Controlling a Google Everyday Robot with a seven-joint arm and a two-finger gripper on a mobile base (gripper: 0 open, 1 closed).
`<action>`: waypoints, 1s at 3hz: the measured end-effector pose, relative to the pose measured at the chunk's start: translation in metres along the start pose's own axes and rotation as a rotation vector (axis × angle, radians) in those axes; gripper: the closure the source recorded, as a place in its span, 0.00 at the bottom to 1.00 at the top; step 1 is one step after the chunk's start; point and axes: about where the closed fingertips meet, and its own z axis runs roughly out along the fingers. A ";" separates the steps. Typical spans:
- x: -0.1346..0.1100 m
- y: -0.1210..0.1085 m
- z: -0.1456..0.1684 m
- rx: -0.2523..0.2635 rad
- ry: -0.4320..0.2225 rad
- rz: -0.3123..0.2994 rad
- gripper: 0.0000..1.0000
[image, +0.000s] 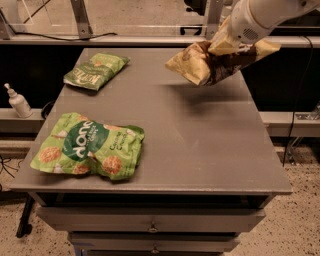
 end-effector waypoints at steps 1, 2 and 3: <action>-0.053 -0.019 -0.043 0.070 -0.101 0.037 1.00; -0.053 -0.019 -0.042 0.070 -0.101 0.037 1.00; -0.060 -0.021 -0.035 0.063 -0.132 0.040 1.00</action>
Offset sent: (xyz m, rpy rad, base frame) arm -0.0055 0.0208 0.0543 0.0848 -0.0625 -0.0091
